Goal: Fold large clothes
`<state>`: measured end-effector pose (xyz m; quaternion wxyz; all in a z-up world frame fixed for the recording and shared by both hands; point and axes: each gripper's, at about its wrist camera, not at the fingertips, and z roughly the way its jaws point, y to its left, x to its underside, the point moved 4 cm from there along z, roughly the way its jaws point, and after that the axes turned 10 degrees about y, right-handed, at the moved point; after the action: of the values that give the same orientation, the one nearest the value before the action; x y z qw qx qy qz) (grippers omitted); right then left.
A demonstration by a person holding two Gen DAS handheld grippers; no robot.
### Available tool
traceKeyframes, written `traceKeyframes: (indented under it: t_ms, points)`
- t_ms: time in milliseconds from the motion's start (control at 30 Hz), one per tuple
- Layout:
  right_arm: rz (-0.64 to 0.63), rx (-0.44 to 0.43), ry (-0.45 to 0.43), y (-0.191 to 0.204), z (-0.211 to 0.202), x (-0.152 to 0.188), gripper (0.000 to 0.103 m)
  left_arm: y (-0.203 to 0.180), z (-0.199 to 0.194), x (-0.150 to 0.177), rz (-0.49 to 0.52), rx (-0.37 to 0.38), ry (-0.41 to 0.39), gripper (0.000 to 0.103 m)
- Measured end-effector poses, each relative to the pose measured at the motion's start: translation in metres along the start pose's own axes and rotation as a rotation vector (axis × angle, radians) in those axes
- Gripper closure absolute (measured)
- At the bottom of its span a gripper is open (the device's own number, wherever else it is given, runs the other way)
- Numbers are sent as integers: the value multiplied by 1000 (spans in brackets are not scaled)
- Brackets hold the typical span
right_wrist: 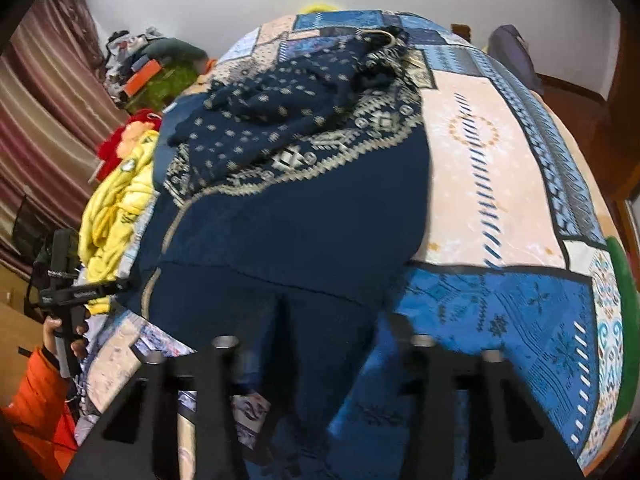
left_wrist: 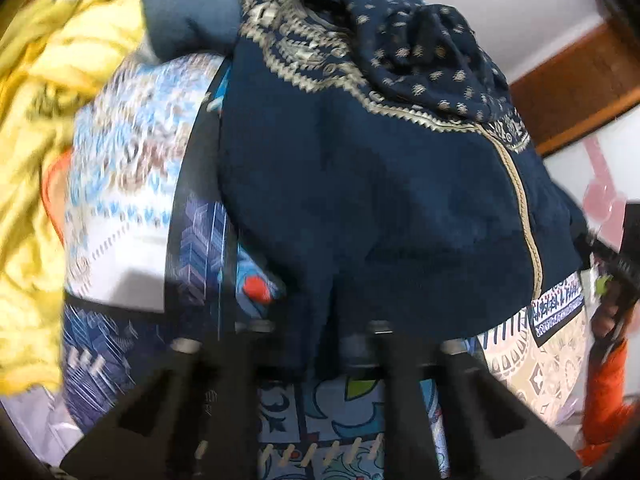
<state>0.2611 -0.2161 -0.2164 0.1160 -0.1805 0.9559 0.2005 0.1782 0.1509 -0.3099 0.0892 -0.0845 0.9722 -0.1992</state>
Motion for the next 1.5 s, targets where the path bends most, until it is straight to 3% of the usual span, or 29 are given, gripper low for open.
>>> traceKeyframes:
  t_ms: [100, 367, 433, 533, 700, 833, 1100, 1300, 1500]
  points:
    - [6, -34, -11, 2, -3, -11, 90, -10, -22, -15, 25, 1, -66, 93]
    - [-68, -29, -102, 24, -30, -63, 91, -39, -105, -83, 125, -14, -304, 94]
    - [-66, -47, -129, 25, -39, -86, 91, -47, -131, -109, 151, -10, -376, 94]
    - [-84, 1, -192, 27, -53, -125, 91, -56, -148, -152, 156, -30, -439, 95]
    - [-34, 36, -261, 14, -58, -207, 91, -58, -160, -219, 130, -91, -510, 95]
    - [8, 77, -265, -4, -35, -266, 91, -47, -148, -276, 83, -112, -517, 95]
    - [41, 151, -176, -40, 55, -359, 91, 3, -63, -372, -43, -184, -393, 95]
    - [115, 195, -126, -78, 104, -373, 91, 37, 2, -386, -97, -237, -261, 87]
    - [125, 203, -95, -94, 91, -368, 91, 24, -15, -382, -22, -319, -260, 84]
